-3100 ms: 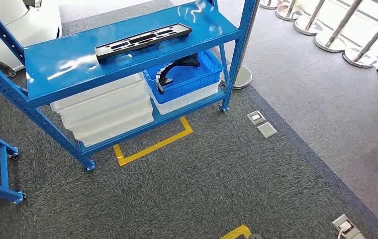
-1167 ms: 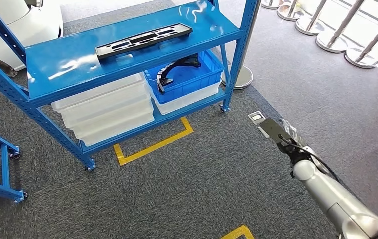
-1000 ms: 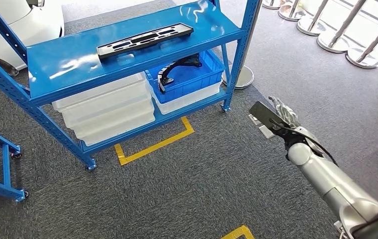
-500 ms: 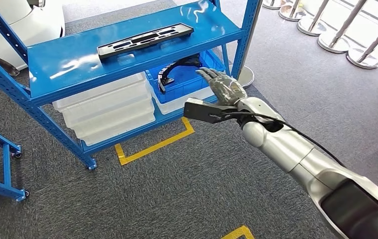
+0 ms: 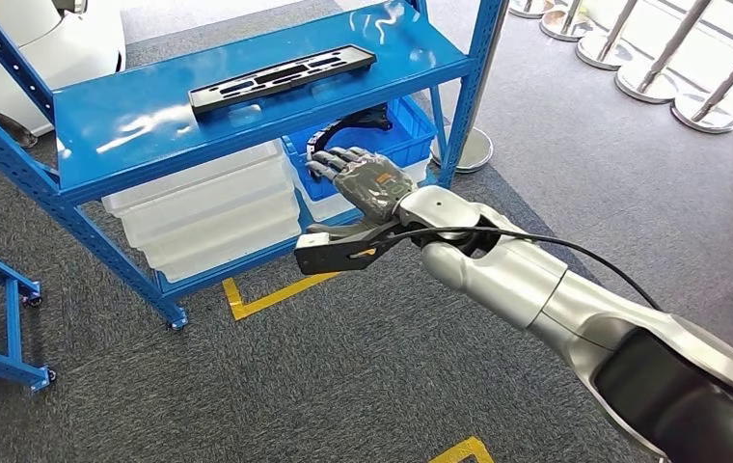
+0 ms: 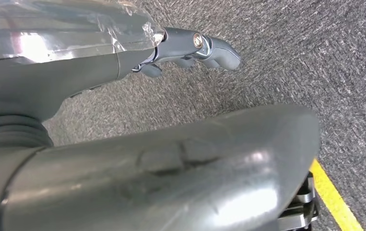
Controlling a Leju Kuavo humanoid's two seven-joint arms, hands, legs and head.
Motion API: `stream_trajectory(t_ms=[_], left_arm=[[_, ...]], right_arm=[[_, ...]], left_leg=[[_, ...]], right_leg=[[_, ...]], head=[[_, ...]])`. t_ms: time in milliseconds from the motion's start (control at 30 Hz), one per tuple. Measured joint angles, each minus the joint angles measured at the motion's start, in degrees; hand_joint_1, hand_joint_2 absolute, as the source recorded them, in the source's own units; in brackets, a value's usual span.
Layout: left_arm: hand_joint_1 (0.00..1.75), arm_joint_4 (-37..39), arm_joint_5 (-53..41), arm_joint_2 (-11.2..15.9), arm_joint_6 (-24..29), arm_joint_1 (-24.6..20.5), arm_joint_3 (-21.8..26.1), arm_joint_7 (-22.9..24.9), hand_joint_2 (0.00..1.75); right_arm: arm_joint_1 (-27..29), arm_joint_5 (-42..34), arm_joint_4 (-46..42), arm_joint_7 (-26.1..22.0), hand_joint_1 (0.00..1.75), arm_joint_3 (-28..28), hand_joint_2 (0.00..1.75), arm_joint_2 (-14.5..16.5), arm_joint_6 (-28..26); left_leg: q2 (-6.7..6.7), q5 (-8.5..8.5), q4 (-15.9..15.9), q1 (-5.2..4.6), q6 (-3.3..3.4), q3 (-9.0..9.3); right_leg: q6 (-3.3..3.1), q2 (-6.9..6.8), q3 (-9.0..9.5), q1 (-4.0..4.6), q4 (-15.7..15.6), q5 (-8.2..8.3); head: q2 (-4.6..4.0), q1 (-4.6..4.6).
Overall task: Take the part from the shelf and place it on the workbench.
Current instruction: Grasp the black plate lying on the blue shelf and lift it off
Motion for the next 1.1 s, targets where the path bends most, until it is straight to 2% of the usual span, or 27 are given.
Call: stream_trajectory(t_ms=[467, 567, 667, 733, 800, 833, 867, 900, 967, 1000, 1033, 1067, 1100], left_arm=[[0.0, 0.0, -1.7, 0.1, -1.4, -0.5, -2.3, 2.4, 0.0], [0.0, 0.1, -1.8, 0.3, -1.5, -0.7, -2.9, 2.6, 0.0], [0.0, 0.2, -1.9, 0.4, -1.6, -0.7, -3.0, 2.6, 0.0], [0.0, 0.2, -1.9, 0.4, -1.6, -0.7, -3.1, 2.6, 0.0], [0.0, 0.2, -2.0, 0.4, -1.6, -0.7, -3.1, 2.7, 0.0], [0.0, 0.2, -2.1, 0.4, -1.6, -0.7, -3.1, 2.7, 0.0], [0.0, 0.2, -2.1, 0.4, -1.6, -0.7, -3.1, 2.8, 0.0], [0.0, 0.2, -2.2, 0.4, -1.6, -0.7, -3.1, 2.8, 0.0], [0.0, 0.2, -2.2, 0.4, -1.6, -0.7, -3.1, 2.8, 0.0], [0.0, 0.2, -2.2, 0.4, -1.6, -0.7, -3.1, 2.8, 0.0], [0.0, 0.3, -2.2, 0.5, -1.6, -0.8, -3.1, 2.8, 0.0], [0.0, 0.3, -2.2, 0.5, -1.6, -0.9, -3.2, 2.8, 0.0], [0.0, 0.3, -2.2, 0.5, -1.6, -1.0, -3.3, 2.8, 0.0]], right_arm=[[0.5, -0.2, -3.6, 2.5, 0.0, 1.7, 0.0, -2.9, 1.0], [0.7, -0.1, -4.6, 2.8, 0.0, 1.9, 0.0, -3.4, 1.2], [1.0, 0.2, -5.5, 3.1, 0.0, 1.9, 0.0, -4.0, 1.3], [0.9, 0.2, -6.0, 3.3, 0.0, 1.8, 0.0, -4.4, 1.4], [1.0, 0.2, -6.4, 3.4, 0.0, 1.8, 0.0, -4.7, 1.5], [1.3, 0.2, -6.5, 3.4, 0.0, 1.8, 0.0, -4.9, 1.5], [1.6, 0.2, -6.6, 3.5, 0.0, 1.8, 0.0, -5.1, 1.6], [1.8, 0.2, -6.6, 3.6, 0.0, 1.8, 0.0, -5.2, 1.6], [2.0, 0.3, -6.8, 3.6, 0.0, 1.7, 0.0, -5.6, 1.6], [2.0, 0.3, -6.9, 3.6, 0.0, 1.6, 0.0, -5.8, 1.6], [2.0, 0.3, -7.0, 3.6, 0.0, 1.6, 0.0, -5.9, 1.7], [2.1, 0.2, -7.1, 3.7, 0.0, 1.6, 0.0, -6.0, 1.7], [2.2, 0.2, -7.2, 3.7, 0.0, 1.6, 0.0, -6.1, 1.8]], left_leg=[[0.03, -0.04, 0.3, -0.03, 0.08, -0.06], [0.09, -0.09, 0.5, -0.16, 0.4, -0.34], [0.48, 0.18, -0.7, 0.0, 1.15, 0.33], [0.75, 0.5, -1.6, 0.35, 1.59, 1.34], [0.97, 0.55, -1.8, 0.5, 1.74, 1.72], [1.04, 0.44, -1.8, 0.6, 1.68, 1.8], [1.07, 0.24, -1.7, 0.74, 1.53, 1.97], [1.08, -0.07, -1.7, 0.96, 1.26, 2.25], [1.12, -1.1, -1.3, 1.55, 0.36, 3.11], [1.2, -1.68, -1.1, 1.76, -0.18, 3.44], [1.3, -2.2, -0.8, 1.81, -0.74, 3.48], [1.44, -2.66, -0.5, 1.75, -1.25, 3.42], [1.55, -2.93, -0.3, 1.66, -1.67, 3.42]], right_leg=[[0.07, 0.05, -0.06, -0.18, -0.1, 0.08], [0.37, 0.1, -0.18, -0.46, -0.1, 0.38], [0.8, -0.03, -0.34, -0.44, 0.8, 0.99], [1.11, -0.51, -2.07, -0.4, 3.8, -0.3], [1.54, -0.97, -6.06, -0.56, 10.1, -2.89], [1.77, -1.07, -8.19, -0.75, 13.2, -3.7], [2.03, -1.17, -9.7, -0.96, 14.8, -3.57], [2.31, -1.28, -10.19, -1.21, 14.3, -2.22], [3.01, -1.68, -8.39, -1.66, 8.0, 2.74], [3.23, -1.9, -7.38, -1.63, 4.9, 4.3], [2.96, -2.11, -6.75, -1.52, 2.8, 4.82], [2.44, -2.18, -6.71, -1.36, 2.0, 4.57], [1.63, -2.14, -7.0, -1.16, 2.2, 3.9]], head=[[0.0, -0.02], [0.0, -0.24], [0.0, -0.38], [0.0, -0.01], [0.0, 0.44], [0.0, 0.58], [0.0, 0.68], [0.0, 0.8], [0.0, 1.13], [0.0, 1.4], [0.0, 1.88], [0.0, 2.2], [0.0, 2.32]])
